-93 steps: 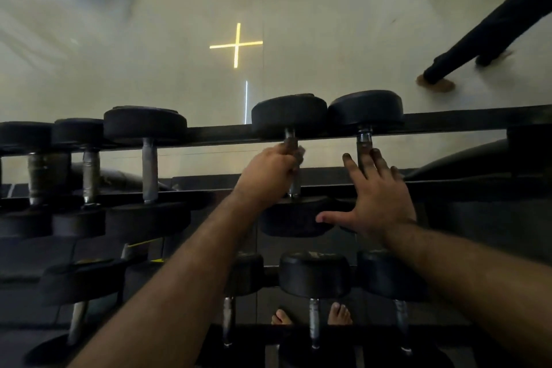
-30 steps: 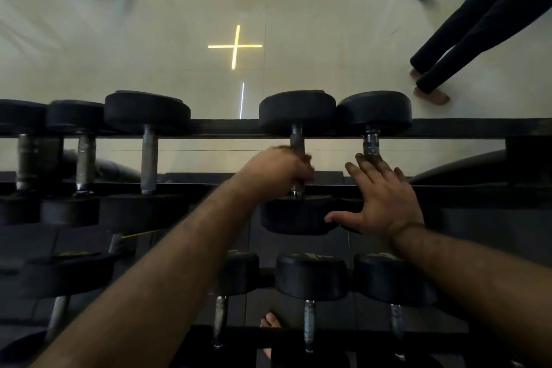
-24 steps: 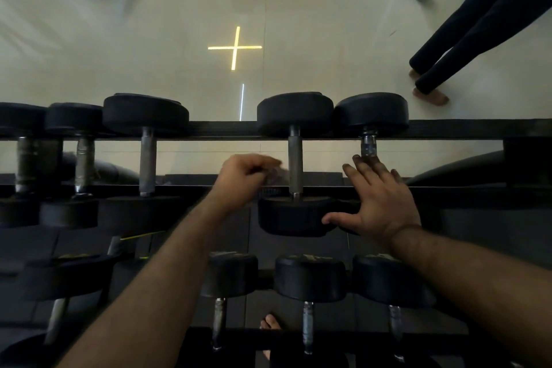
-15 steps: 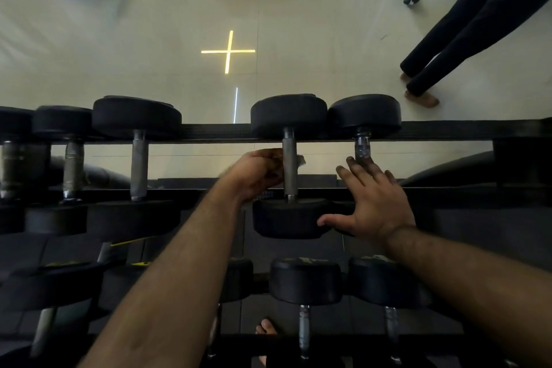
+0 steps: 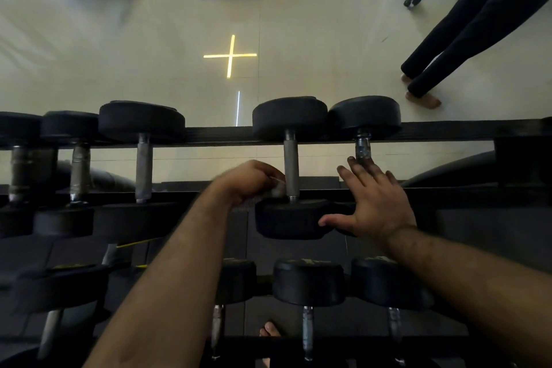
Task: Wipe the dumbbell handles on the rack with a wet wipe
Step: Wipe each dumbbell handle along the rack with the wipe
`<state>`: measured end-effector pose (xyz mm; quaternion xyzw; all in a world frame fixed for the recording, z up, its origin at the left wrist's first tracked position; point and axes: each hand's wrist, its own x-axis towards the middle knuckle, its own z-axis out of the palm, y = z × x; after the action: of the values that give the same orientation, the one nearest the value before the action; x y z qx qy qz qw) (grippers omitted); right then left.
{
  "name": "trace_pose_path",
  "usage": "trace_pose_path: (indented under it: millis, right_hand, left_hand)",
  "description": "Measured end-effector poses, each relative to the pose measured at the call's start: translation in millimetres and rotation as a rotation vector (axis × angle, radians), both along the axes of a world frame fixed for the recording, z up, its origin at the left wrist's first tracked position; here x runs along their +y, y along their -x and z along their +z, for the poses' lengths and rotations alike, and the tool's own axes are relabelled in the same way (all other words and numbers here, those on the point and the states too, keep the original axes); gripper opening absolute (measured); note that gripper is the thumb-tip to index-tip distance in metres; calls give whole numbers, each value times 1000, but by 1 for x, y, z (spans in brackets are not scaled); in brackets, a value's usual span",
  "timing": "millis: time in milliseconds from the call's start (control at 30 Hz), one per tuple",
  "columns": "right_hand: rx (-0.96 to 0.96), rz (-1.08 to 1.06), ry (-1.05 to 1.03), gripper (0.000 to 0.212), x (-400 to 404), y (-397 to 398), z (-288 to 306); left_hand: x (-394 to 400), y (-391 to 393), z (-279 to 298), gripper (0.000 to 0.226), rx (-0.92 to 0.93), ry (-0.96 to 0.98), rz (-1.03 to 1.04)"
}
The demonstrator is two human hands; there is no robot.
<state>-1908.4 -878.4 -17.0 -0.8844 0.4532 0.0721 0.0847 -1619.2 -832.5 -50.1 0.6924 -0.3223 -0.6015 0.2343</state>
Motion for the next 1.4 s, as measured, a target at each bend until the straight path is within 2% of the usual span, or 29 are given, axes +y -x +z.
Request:
trace_pose_path:
  millis: [67, 133, 167, 200, 233, 300, 333, 400, 467, 533, 567, 633, 733, 767, 800, 900, 967, 1033, 1067, 1133, 1200, 1233, 1267, 1300, 1400]
  right_hand:
    - [-14, 2, 3, 138, -1, 0, 0]
    - [-14, 5, -5, 138, 0, 0, 1]
    - [-12, 2, -5, 138, 1, 0, 2]
    - [-11, 0, -5, 139, 1, 0, 2]
    - [-9, 2, -6, 140, 0, 0, 3]
    - [-7, 2, -8, 140, 0, 0, 3]
    - [-11, -2, -8, 140, 1, 0, 2]
    - [-16, 0, -9, 140, 0, 0, 2]
    - [-22, 2, -7, 140, 1, 0, 3]
    - [-20, 0, -12, 140, 1, 0, 3]
    - [-15, 0, -13, 140, 1, 0, 4]
    - [-5, 2, -4, 138, 1, 0, 4]
    - [-1, 15, 10, 136, 1, 0, 2]
    - [-4, 16, 11, 135, 1, 0, 1]
    - [-7, 20, 15, 135, 0, 0, 0]
    - [-17, 22, 15, 134, 0, 0, -2]
    - [-37, 15, 22, 135, 1, 1, -3]
    - [-29, 20, 17, 137, 0, 1, -2]
    - [-26, 19, 9, 138, 1, 1, -2]
    - [-30, 14, -5, 139, 0, 1, -2]
    - [-44, 18, -12, 137, 1, 2, 0]
    - [-56, 18, -14, 136, 3, 2, 1]
    - [-67, 15, -18, 136, 4, 3, 2]
    - [-78, 11, -24, 137, 5, 3, 4]
    - [-170, -18, -58, 138, 4, 7, 9]
  left_hand:
    - [-10, -2, 1, 34, 65, 115, 247]
    - [-25, 9, 4, 39, 315, 180, 538]
    - [-30, 16, 5, 39, 403, 164, 574]
    - [-30, 22, 6, 37, 408, 125, 508]
    - [-25, 25, 8, 32, 324, 77, 344]
    - [-7, 17, 12, 27, 30, -2, -36]
    - [0, 9, 13, 29, -90, -11, -130]
    - [3, -4, 19, 36, -164, 41, -57]
    - [-7, -2, 24, 35, -154, 163, 167]
    - [-21, 14, 27, 32, -9, 203, 356]
    - [-25, 24, 25, 28, 56, 179, 358]
    - [-23, 33, 17, 23, 0, 114, 166]
    - [-5, 9, 20, 31, -311, 30, -235]
    - [-3, 1, 26, 30, -371, 42, -254]
    - [-2, -3, 35, 24, -386, 85, -184]
    - [-11, 12, 59, 19, -456, 401, 157]
    - [-13, 31, 56, 22, -756, 575, 96]
    - [-5, 41, 42, 30, -996, 666, -85]
    - [1, 43, 37, 37, -1038, 673, -169]
    - [12, 34, 36, 46, -1011, 657, -344]
    - [22, 24, 46, 43, -932, 586, -543]
    - [28, 23, 52, 38, -890, 530, -572]
    - [32, 24, 58, 33, -854, 508, -518]
    - [36, 29, 65, 27, -805, 526, -374]
    - [29, 65, 89, 26, -478, 591, 287]
